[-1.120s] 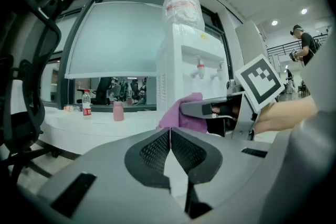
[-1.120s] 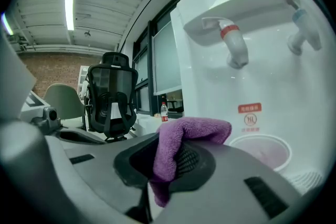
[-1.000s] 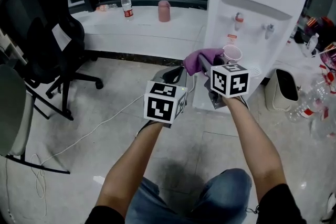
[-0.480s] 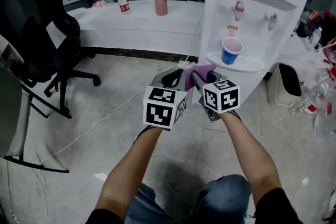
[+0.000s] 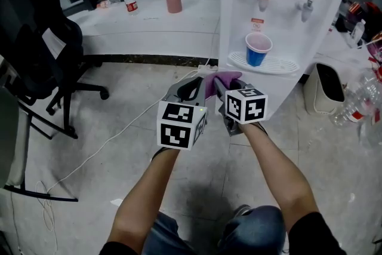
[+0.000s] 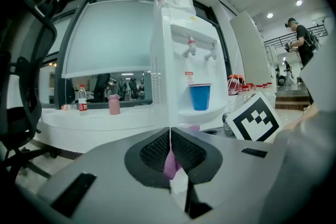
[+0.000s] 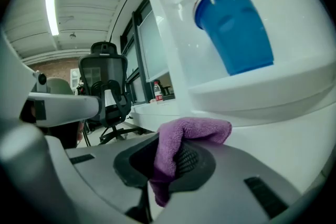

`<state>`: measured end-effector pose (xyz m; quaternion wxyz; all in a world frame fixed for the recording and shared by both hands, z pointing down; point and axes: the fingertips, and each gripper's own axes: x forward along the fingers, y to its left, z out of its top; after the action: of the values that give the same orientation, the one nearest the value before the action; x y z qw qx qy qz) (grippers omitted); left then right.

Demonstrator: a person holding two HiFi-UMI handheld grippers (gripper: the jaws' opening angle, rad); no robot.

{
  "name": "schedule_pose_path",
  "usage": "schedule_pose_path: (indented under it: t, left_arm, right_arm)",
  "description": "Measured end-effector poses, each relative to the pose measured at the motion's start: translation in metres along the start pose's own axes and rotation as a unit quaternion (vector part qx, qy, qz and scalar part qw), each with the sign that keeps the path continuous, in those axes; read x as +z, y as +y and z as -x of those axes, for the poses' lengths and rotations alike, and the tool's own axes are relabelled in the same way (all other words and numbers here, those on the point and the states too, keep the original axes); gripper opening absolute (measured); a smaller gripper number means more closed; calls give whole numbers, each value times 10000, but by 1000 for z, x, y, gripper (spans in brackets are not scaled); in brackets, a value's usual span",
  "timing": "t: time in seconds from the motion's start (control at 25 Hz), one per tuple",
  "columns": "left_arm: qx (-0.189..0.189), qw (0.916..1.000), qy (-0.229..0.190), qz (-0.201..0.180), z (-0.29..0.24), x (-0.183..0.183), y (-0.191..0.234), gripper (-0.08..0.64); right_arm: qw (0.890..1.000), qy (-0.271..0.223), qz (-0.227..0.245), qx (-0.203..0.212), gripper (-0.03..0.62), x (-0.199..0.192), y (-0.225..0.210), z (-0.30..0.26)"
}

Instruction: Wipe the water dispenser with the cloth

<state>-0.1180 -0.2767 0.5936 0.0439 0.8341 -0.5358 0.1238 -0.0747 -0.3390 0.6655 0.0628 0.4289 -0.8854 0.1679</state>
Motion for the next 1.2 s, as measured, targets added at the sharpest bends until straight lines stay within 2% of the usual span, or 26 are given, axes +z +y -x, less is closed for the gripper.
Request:
schedule_pose_path:
  t: [0.12, 0.36, 0.48, 0.76, 0.96, 1.2]
  left_arm:
    - [33, 10000, -61, 19, -2, -2, 1, 28]
    - [-189, 9998, 63, -47, -15, -16, -10, 29]
    - [-275, 9996, 75, 26, -18, -23, -17, 28]
    - [-612, 9981, 41, -107, -21, -32, -44, 29]
    - [-738, 9972, -123, 69, -21, -27, -54, 29]
    - [-761, 9971, 71, 27, -28, -44, -56, 29]
  right_arm:
    - [9995, -139, -200, -201, 40, 3, -20, 9]
    - [9974, -340, -175, -606, 40, 12, -59, 44]
    - [9959, -312, -69, -843, 40, 8, -79, 64]
    - [9881, -243, -50, -1516, 41, 0, -135, 111]
    - [9817, -139, 50, -1897, 40, -4, -166, 139]
    - [9719, -39, 230, -2342, 41, -2, -205, 169]
